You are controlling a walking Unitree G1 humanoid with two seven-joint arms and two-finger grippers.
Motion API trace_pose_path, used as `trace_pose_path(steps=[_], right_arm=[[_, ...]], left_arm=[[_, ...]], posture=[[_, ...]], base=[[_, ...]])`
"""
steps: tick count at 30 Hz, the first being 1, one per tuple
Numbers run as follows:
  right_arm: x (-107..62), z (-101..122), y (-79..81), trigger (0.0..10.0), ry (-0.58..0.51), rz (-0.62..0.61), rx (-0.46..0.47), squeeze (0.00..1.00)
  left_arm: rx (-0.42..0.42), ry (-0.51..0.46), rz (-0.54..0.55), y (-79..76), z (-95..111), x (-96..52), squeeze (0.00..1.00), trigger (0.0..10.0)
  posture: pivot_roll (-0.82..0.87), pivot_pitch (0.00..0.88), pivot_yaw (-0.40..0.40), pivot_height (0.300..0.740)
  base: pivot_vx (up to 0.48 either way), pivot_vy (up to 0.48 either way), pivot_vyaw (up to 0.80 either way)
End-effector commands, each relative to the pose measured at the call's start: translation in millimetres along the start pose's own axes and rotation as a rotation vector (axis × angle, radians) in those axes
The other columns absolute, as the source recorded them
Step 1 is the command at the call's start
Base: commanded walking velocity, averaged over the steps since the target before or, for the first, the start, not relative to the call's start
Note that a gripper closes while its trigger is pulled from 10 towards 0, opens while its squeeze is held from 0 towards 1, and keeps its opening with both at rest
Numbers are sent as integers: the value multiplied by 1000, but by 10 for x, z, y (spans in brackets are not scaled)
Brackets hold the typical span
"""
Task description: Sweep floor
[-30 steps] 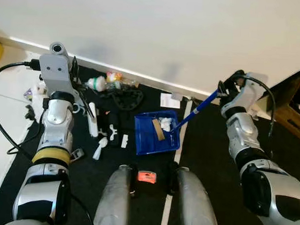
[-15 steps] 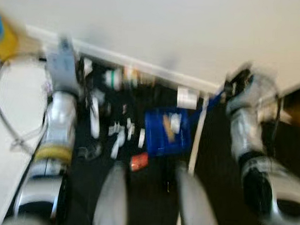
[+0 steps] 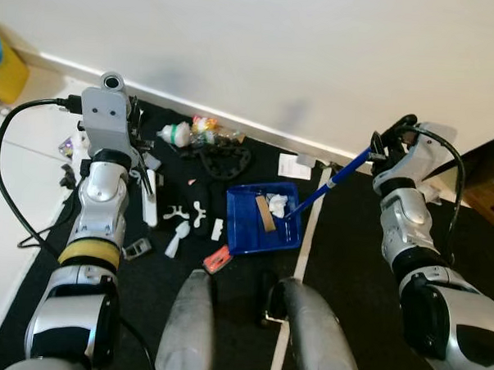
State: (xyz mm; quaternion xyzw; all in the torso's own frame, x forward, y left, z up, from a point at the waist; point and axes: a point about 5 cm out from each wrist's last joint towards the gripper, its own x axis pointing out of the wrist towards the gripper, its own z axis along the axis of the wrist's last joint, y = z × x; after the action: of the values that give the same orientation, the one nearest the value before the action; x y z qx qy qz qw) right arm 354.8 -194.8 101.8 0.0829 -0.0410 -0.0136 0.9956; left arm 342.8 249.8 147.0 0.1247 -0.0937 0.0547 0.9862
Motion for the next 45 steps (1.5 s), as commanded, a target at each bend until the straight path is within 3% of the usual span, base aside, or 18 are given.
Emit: trace_pose_path(steps=[1, 13, 21, 26, 33, 39, 45], right_arm=[[-13, -30, 9, 0, 10, 3, 12, 0], [-8, -45, 70, 0, 20, 39, 8, 0], [14, -13, 72, 0, 16, 56, -8, 0], [38, 27, 71, 0, 9, 74, -29, 0], [121, 198, -46, 0, -12, 80, -95, 0], [187, 350, -121, 0, -52, 47, -94, 0], [147, 246, -76, 0, -28, 40, -66, 0]], left_arm=[[9, 81, 54, 122, -168, -81, 0, 10000], [30, 98, 49, 264, -165, -67, 0, 10000], [35, 80, 36, 259, -158, -76, 0, 10000], [32, 83, 21, 210, -157, -57, 0, 10000], [39, 38, -58, -17, -63, 49, 0, 10000], [27, -31, -38, 11, 87, 132, 0, 10000], [17, -42, -32, 13, 93, 139, 0, 10000]], posture=[[70, 295, -73, 740], [71, 279, -75, 740], [66, 280, -81, 740], [63, 282, -88, 740], [64, 353, -94, 740], [63, 400, -90, 740], [55, 420, -91, 740]], base=[[0, 0, 0], [0, 40, 0], [0, 180, 0], [0, 0, 0], [0, 0, 0], [0, 0, 0], [0, 0, 0]])
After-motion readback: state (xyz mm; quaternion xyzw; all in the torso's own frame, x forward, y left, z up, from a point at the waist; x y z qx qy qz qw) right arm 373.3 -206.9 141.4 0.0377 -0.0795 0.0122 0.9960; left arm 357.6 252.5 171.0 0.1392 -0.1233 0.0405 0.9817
